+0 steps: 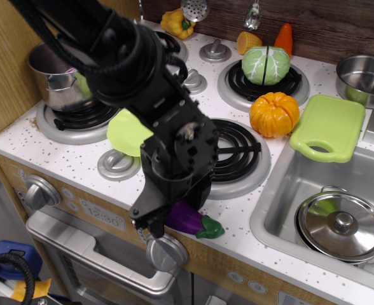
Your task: Put eggplant on plate
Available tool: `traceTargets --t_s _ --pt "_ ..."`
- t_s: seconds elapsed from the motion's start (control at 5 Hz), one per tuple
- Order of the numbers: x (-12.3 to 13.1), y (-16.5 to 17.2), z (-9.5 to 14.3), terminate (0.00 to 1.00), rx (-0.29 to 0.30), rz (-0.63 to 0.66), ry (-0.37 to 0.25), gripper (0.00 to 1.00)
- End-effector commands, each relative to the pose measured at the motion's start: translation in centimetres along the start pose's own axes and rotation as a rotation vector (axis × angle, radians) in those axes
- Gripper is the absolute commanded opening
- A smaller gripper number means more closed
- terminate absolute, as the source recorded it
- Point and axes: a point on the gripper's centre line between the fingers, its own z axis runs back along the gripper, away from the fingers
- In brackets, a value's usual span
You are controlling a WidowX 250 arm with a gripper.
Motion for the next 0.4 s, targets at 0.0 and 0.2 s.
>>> traceTargets --t_s 0.0,0.2 --pt "0.23 -0.03 -0.66 0.00 -0.028 0.020 -0.003 1.00" --pt "0.14 -0.32 -0.02 0.00 -0.011 0.017 0.000 0.00"
